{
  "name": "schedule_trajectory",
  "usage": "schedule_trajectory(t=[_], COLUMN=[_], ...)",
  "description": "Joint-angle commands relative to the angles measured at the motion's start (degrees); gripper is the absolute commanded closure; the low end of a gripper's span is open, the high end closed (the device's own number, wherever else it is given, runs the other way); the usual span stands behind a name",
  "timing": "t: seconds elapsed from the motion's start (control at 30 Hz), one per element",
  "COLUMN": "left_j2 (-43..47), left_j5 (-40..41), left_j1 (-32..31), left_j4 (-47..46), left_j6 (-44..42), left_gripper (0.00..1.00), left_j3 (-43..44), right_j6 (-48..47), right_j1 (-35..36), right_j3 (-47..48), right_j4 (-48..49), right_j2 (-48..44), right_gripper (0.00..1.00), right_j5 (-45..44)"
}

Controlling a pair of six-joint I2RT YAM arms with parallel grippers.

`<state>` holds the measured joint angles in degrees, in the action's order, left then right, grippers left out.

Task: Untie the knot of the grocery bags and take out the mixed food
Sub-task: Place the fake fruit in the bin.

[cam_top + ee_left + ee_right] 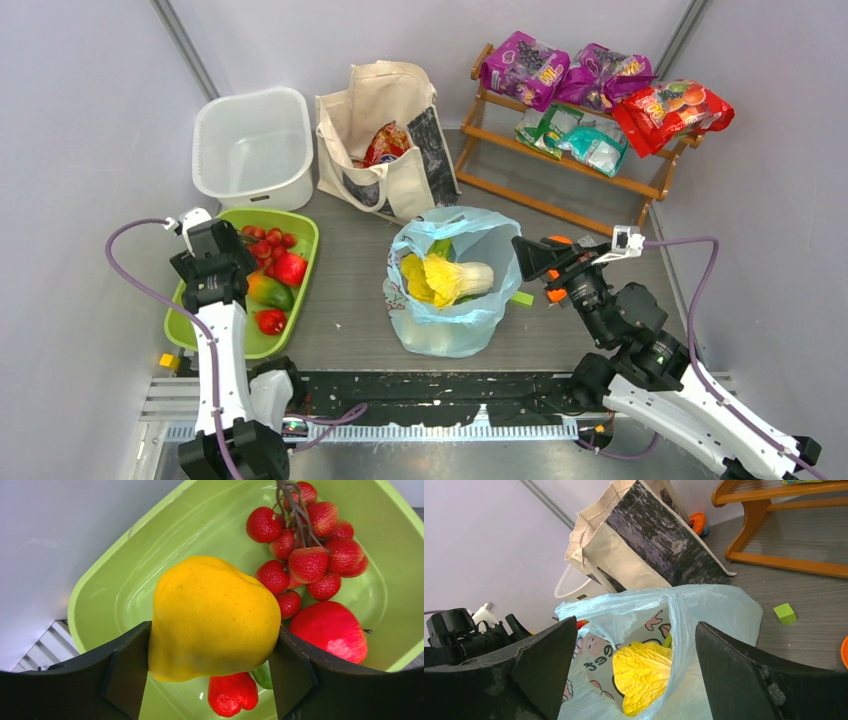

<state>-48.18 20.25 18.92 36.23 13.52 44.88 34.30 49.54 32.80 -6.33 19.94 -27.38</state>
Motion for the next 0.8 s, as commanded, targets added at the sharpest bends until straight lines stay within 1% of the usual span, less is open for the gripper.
schedule_trajectory(t=[0.0, 0.03, 0.07, 0.2, 0.23, 0.3, 0.5, 0.63, 0.67, 0.77], left_j2=[0.32, 0.51, 0.74, 1.64, 1.61, 1.39, 2.03, 5.29, 6.12, 7.88], left_j5=[3.77, 3.67, 3.58, 2.46, 2.01, 1.25, -0.61, -6.34, -9.10, -12.23], left_j1=[0.84, 0.83, 0.86, 0.88, 0.87, 0.86, 0.91, 0.51, 0.20, -2.46], left_j4=[0.11, 0.07, 0.02, -0.35, -0.38, -0.30, -0.06, -1.63, -1.94, -2.31], left_j6=[1.07, 1.07, 1.07, 0.82, 0.80, 0.67, -0.06, -2.12, -2.82, -3.84], left_gripper=[0.41, 0.27, 0.21, 0.07, 0.02, 0.00, 0.00, 0.00, 0.00, 0.00], left_j3=[2.01, 1.97, 1.91, 1.78, 1.85, 2.03, 2.38, 1.37, 1.10, 1.23], right_j6=[-1.33, -1.52, -1.61, -1.60, -1.43, -1.18, -0.98, -2.26, -2.92, -4.39], right_j1=[0.23, 0.21, 0.21, 0.21, 0.23, 0.20, 0.21, 0.21, 0.23, 0.21], right_j3=[0.03, 0.06, 0.07, 0.04, -0.11, -0.37, -0.80, -0.72, -0.72, -0.91], right_j4=[0.00, -0.20, -0.27, -0.71, -0.84, -1.00, -0.90, -0.97, -0.64, 0.25], right_j2=[-1.38, -1.51, -1.54, -1.43, -1.41, -1.52, -1.81, -1.51, -1.27, -0.83], right_gripper=[0.05, 0.04, 0.04, 0.04, 0.05, 0.04, 0.05, 0.04, 0.05, 0.04], right_j5=[-1.15, -1.21, -1.44, -1.91, -1.98, -2.07, -2.25, -2.43, -2.49, -2.07])
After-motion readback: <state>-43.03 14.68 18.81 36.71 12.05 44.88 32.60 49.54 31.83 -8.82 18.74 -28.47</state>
